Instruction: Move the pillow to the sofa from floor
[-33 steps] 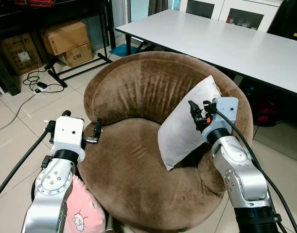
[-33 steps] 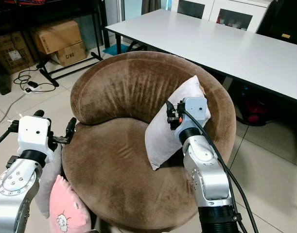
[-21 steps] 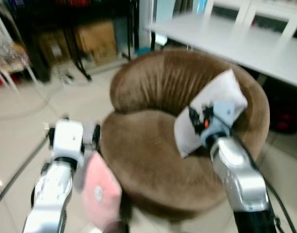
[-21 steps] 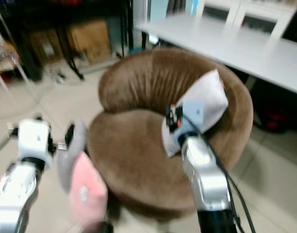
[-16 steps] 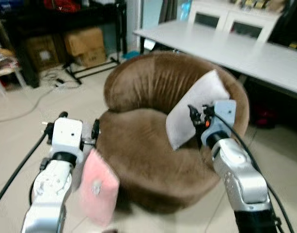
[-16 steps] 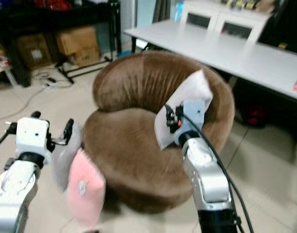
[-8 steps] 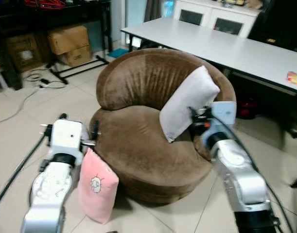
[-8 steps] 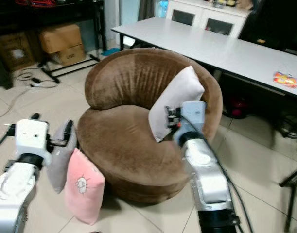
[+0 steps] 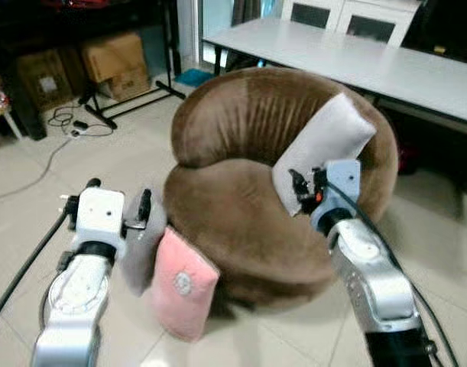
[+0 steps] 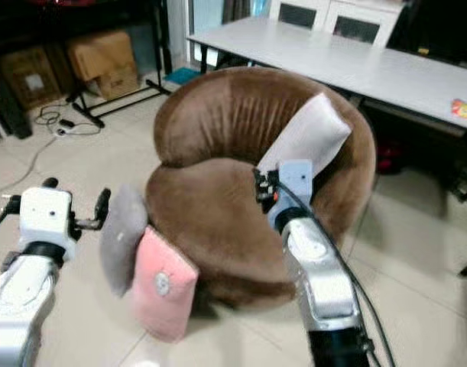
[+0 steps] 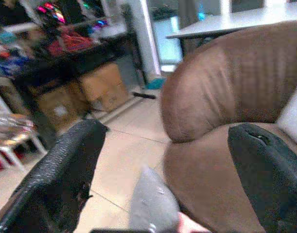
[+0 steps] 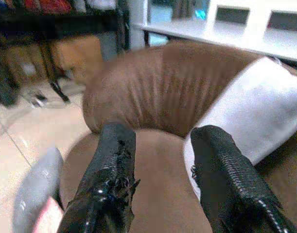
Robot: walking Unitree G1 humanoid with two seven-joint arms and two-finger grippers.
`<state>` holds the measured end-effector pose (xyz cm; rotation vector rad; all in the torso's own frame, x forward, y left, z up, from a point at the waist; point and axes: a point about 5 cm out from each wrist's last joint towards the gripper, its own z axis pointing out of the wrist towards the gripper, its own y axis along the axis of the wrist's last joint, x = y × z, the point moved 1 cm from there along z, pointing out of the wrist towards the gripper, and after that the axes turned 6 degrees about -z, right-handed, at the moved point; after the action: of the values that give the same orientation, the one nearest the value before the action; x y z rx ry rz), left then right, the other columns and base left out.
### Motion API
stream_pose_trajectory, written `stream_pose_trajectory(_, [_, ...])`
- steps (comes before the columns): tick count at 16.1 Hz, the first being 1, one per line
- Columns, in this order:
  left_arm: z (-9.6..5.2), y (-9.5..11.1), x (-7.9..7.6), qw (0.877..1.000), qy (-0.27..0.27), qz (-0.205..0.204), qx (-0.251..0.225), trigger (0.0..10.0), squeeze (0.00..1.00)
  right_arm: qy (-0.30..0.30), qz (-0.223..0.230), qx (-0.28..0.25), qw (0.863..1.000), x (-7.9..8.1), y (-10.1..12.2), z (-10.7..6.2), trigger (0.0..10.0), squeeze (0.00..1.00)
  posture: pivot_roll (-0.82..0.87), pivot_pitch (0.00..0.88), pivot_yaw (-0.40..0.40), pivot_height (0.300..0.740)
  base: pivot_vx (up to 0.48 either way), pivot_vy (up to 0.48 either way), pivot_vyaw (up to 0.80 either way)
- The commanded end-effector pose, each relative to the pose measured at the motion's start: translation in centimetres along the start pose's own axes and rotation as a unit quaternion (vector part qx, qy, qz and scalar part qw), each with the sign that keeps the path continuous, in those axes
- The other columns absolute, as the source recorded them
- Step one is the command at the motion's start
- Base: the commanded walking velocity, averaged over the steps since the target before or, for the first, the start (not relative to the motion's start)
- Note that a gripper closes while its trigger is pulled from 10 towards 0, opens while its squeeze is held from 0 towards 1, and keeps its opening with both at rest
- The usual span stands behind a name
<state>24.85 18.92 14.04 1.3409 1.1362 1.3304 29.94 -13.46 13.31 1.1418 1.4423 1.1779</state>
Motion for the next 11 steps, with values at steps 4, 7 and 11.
stream_pose_trajectory(4, [-0.01, 0.24, 0.42, 1.000, 0.004, 0.009, -0.003, 10.0, 0.00, -0.004, 0.001, -0.007, 1.000, -0.11, 0.47, 0.15, 10.0, 0.00, -0.06, 0.000, -0.040, 0.740, 0.000, 0.391, 0.00])
stream_pose_trajectory(7, [0.00, 0.34, 0.42, 1.000, 0.004, 0.010, -0.007, 10.0, 0.00, -0.004, 0.003, -0.007, 1.000, -0.03, 0.44, 0.14, 10.0, 0.00, -0.06, 0.000, -0.038, 0.740, 0.000, 0.129, 0.00])
stream_pose_trajectory(11, [0.18, 0.52, 0.60, 1.000, -0.003, 0.003, -0.014, 10.0, 0.00, -0.011, 0.007, -0.004, 1.000, -0.20, 0.28, 0.07, 10.0, 0.00, -0.07, 0.000, -0.032, 0.740, 0.000, 0.000, 0.00])
